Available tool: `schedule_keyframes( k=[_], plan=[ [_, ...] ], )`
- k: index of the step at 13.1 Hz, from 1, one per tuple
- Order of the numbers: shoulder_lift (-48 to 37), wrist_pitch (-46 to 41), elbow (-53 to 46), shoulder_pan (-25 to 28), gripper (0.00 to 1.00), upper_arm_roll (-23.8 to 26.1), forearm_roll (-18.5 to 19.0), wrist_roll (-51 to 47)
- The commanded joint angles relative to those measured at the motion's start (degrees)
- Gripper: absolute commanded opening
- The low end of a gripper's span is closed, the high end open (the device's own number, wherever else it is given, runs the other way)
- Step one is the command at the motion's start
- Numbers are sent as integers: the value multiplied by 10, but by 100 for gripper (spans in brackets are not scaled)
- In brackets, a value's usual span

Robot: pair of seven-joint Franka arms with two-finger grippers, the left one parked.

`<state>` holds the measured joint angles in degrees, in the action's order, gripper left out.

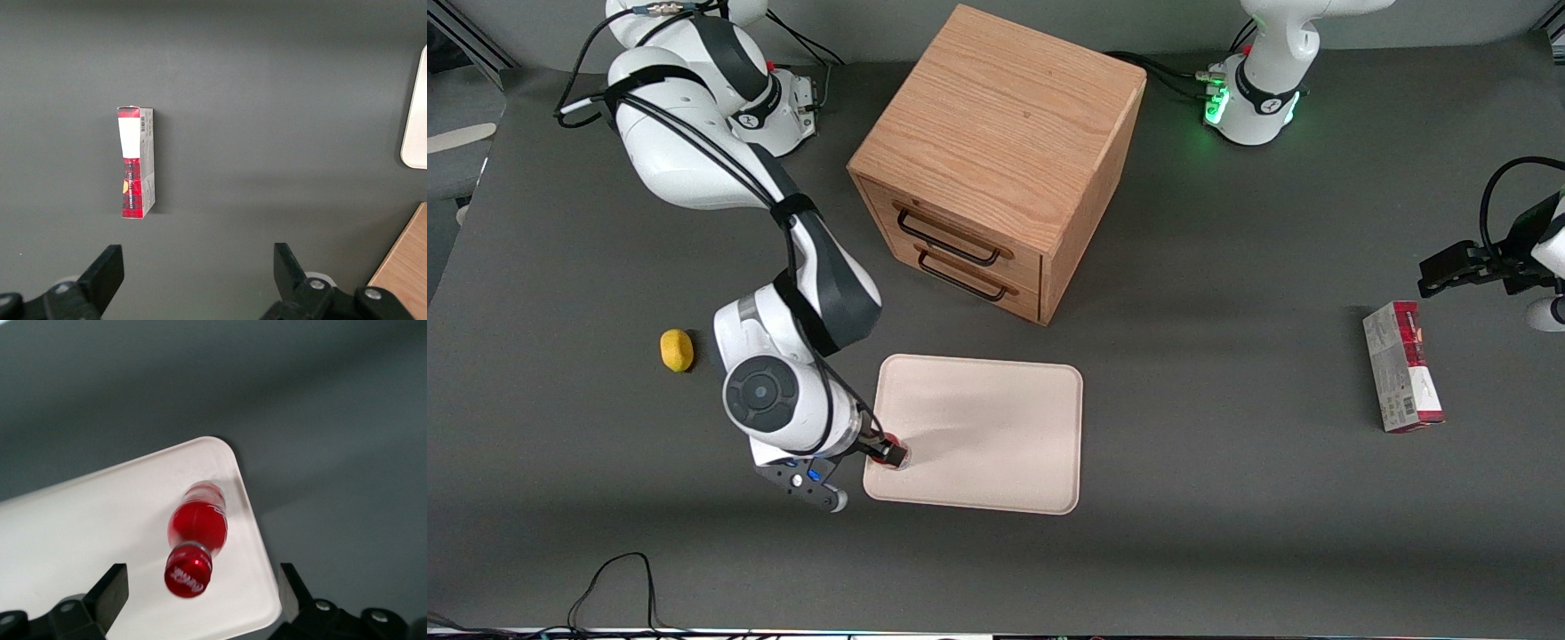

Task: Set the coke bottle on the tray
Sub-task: 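Lower the bottle upright onto the tray and open the right gripper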

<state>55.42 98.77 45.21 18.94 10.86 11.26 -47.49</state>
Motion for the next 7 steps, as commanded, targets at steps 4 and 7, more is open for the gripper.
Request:
schedule_keyframes(
  k=[4,7],
  plan=[
    [-19,-24,-8,10,100,0,27,85],
    [-22,-31,-8,9,100,0,27,84]
  ],
)
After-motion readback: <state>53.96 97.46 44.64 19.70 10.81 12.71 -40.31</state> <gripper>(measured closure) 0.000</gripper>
